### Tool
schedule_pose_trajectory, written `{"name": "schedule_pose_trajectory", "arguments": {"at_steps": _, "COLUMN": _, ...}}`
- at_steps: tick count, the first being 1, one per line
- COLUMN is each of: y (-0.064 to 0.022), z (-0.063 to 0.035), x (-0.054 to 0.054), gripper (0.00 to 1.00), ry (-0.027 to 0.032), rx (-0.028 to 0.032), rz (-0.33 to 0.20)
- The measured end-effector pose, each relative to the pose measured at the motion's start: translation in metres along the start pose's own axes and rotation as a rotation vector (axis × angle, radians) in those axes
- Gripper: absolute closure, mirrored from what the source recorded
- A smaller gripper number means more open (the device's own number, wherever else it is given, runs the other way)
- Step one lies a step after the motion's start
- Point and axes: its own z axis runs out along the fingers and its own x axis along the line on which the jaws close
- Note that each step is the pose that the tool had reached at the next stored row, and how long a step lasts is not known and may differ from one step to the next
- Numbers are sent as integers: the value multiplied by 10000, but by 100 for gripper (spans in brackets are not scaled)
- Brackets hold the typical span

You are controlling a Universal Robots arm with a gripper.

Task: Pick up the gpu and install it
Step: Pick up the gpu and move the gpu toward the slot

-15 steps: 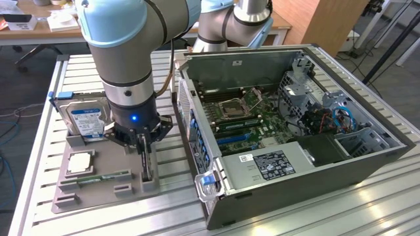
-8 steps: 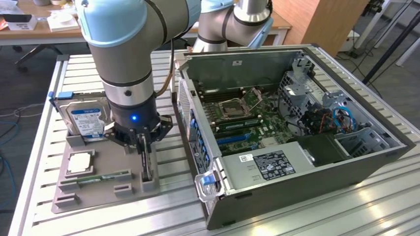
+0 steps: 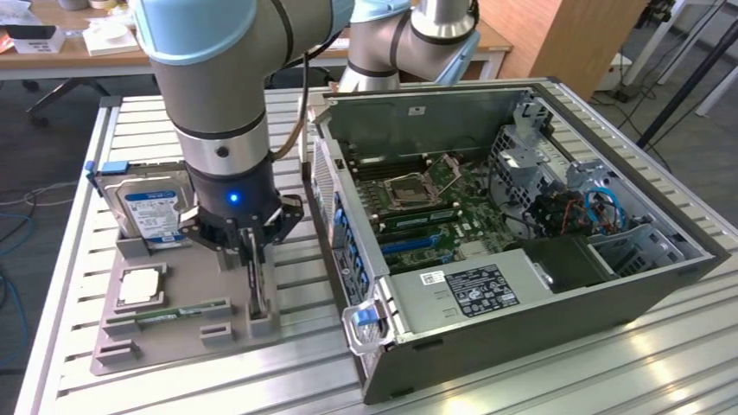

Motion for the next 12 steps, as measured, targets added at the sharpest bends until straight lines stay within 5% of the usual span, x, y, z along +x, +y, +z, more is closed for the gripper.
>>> {"name": "schedule_pose_trajectory", "arguments": {"at_steps": 12, "y": 18, "z": -391, "x": -24, "gripper": 74, "ry": -1, "rx": -1, "rz": 0}}
